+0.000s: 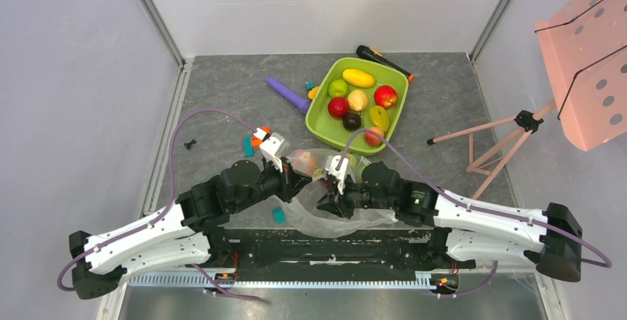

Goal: Take the fake fruits out of the plastic bag
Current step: Adjust the plastic bag at the center of the board.

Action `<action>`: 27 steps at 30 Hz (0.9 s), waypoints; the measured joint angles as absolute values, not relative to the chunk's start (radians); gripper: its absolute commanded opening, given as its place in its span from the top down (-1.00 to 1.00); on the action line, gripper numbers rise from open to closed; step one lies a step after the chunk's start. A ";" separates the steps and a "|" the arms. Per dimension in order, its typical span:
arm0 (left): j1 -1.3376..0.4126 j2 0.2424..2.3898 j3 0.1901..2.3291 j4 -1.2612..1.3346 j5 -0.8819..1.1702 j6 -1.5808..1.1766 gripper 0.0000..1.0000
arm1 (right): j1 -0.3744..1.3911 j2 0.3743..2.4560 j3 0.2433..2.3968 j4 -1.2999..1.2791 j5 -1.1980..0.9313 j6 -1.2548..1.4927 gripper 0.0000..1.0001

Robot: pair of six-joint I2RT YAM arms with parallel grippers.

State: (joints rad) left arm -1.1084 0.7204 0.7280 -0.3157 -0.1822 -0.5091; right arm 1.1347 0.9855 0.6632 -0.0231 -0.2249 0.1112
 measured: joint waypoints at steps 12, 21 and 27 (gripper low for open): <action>-1.108 0.714 0.644 -0.270 -0.208 -0.510 0.95 | 1.156 1.181 0.665 -0.162 0.222 0.178 0.86; -1.108 0.708 0.569 -0.175 -0.174 -0.509 0.96 | 1.124 1.303 0.739 -0.180 0.416 0.202 0.86; -1.108 0.744 0.537 -0.146 -0.144 -0.509 0.96 | 1.068 1.306 0.754 -0.148 0.440 0.198 0.67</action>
